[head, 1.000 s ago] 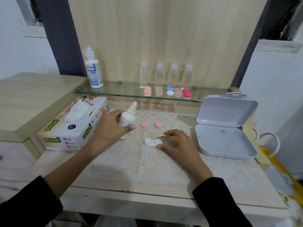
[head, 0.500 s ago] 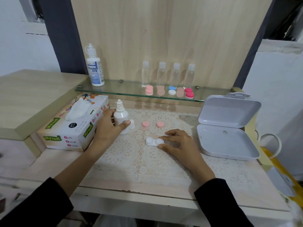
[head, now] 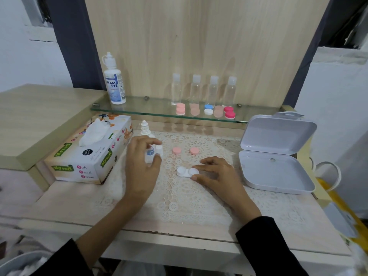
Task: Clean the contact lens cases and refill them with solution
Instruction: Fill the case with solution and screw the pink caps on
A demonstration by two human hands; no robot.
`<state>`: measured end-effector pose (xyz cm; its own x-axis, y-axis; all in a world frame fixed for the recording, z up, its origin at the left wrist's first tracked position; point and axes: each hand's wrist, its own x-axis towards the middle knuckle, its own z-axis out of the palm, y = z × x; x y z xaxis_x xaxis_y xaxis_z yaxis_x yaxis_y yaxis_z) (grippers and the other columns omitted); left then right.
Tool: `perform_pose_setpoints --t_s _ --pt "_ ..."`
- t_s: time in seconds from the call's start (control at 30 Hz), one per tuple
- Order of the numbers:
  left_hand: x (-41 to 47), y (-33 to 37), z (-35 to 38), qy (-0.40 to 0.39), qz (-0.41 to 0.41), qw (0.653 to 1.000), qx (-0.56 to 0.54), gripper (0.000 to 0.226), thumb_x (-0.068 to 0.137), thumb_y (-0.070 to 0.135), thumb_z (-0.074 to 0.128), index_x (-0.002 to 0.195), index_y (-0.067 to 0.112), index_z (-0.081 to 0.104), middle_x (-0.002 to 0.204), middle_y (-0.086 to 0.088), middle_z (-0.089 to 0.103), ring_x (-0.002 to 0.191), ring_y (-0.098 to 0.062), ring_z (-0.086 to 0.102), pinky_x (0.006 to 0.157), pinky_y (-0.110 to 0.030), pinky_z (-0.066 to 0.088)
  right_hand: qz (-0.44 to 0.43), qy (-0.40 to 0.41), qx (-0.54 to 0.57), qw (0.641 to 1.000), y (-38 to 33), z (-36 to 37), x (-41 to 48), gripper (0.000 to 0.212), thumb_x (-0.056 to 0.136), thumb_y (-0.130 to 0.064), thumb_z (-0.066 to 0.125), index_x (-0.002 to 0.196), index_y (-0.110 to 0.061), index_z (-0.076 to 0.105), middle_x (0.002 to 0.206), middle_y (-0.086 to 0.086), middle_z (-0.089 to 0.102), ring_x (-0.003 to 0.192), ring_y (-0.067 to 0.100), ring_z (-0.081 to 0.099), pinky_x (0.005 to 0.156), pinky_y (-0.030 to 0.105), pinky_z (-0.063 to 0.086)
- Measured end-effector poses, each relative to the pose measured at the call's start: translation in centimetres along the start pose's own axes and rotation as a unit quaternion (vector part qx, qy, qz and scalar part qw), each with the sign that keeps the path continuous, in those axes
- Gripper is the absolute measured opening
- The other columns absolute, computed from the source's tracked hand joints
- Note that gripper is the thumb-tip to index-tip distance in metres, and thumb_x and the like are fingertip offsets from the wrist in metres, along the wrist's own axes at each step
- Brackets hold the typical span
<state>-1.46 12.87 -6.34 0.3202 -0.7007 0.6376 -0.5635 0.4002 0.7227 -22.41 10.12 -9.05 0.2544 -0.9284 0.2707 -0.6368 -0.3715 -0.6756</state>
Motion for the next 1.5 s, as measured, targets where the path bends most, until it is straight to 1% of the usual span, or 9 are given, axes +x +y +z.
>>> perform_pose_setpoints --t_s 0.1,0.2,0.37,0.5,0.63,0.77,0.83,0.93,1.5 --pt "0.2 0.7 1.0 -0.088 0.063 0.994 0.02 0.033 0.079 -0.009 0.059 0.098 0.018 0.064 0.105 0.007 0.053 0.1 -0.004 0.052 0.085 -0.011 0.038 0.0 -0.001 -0.003 1.0 -0.1 0.0 0.0 0.032 0.08 -0.046 0.072 0.112 -0.039 0.07 0.121 -0.015 0.057 0.113 -0.002 0.045 0.089 0.022 0.037" --pt "0.9 -0.3 2.7 -0.209 0.077 0.972 0.077 0.034 0.084 -0.006 0.054 0.107 0.017 0.066 0.116 0.005 0.058 0.108 -0.01 0.054 0.089 -0.022 0.044 -0.004 0.003 -0.011 1.0 -0.2 0.0 0.0 0.032 0.081 -0.046 0.072 0.111 -0.039 0.071 0.12 -0.015 0.057 0.112 -0.002 0.044 0.089 0.022 0.037" --pt "2.5 -1.6 4.7 -0.317 0.101 0.888 0.318 0.061 0.085 -0.009 0.053 0.141 0.014 0.043 0.15 -0.005 0.036 0.136 -0.022 0.033 0.104 -0.033 0.039 -0.001 -0.004 -0.003 1.0 -0.1 -0.1 -0.2 0.032 0.08 -0.045 0.072 0.111 -0.038 0.071 0.122 -0.015 0.057 0.114 0.0 0.044 0.09 0.021 0.036" --pt "3.5 -1.2 5.5 -0.329 0.138 0.852 0.383 0.046 0.083 -0.008 0.053 0.125 0.01 0.055 0.119 -0.008 0.058 0.11 -0.026 0.053 0.083 -0.037 0.05 0.0 -0.001 -0.001 1.0 -0.1 -0.1 0.0 0.031 0.08 -0.046 0.073 0.111 -0.039 0.071 0.121 -0.015 0.057 0.115 0.001 0.045 0.094 0.024 0.038" --pt "3.8 -1.2 5.1 -0.333 0.138 0.864 0.352 0.017 0.085 -0.004 0.056 0.093 0.009 0.064 0.092 -0.007 0.061 0.09 -0.025 0.057 0.066 -0.031 0.041 0.002 -0.003 0.001 1.0 -0.1 -0.1 0.0 0.032 0.08 -0.047 0.072 0.111 -0.04 0.07 0.122 -0.016 0.056 0.114 -0.001 0.044 0.092 0.022 0.036" --pt "3.2 -0.2 3.3 -0.313 0.099 0.922 0.203 0.022 0.092 0.01 0.058 0.112 0.009 0.067 0.104 -0.007 0.067 0.096 -0.023 0.06 0.081 -0.033 0.047 0.005 -0.002 0.004 1.0 0.0 0.0 0.0 0.032 0.079 -0.048 0.072 0.11 -0.041 0.07 0.122 -0.016 0.056 0.114 -0.001 0.044 0.094 0.025 0.037" --pt "2.4 0.4 2.2 -0.297 0.08 0.941 0.139 0.026 0.092 0.017 0.059 0.117 0.012 0.067 0.109 -0.001 0.068 0.097 -0.015 0.061 0.083 -0.024 0.046 0.001 0.001 -0.001 1.0 0.1 0.0 0.0 0.032 0.079 -0.047 0.073 0.11 -0.04 0.071 0.121 -0.015 0.056 0.114 0.001 0.045 0.095 0.026 0.039" --pt "1.0 0.7 1.3 -0.317 0.095 0.936 0.12 0.027 0.091 0.022 0.062 0.116 0.017 0.067 0.11 0.004 0.068 0.096 -0.007 0.058 0.08 -0.016 0.041 -0.002 0.005 0.0 1.0 0.1 0.0 0.1 0.031 0.079 -0.045 0.074 0.109 -0.038 0.071 0.12 -0.015 0.057 0.114 0.002 0.045 0.094 0.025 0.038" --pt "0.2 0.0 1.3 -0.348 0.135 0.914 0.16 0.027 0.091 0.013 0.059 0.118 0.016 0.066 0.115 0.003 0.066 0.105 -0.013 0.056 0.09 -0.024 0.042 -0.005 0.004 -0.01 1.0 0.1 0.1 0.0 0.031 0.08 -0.048 0.072 0.11 -0.038 0.071 0.121 -0.016 0.056 0.114 0.001 0.044 0.095 0.026 0.038"
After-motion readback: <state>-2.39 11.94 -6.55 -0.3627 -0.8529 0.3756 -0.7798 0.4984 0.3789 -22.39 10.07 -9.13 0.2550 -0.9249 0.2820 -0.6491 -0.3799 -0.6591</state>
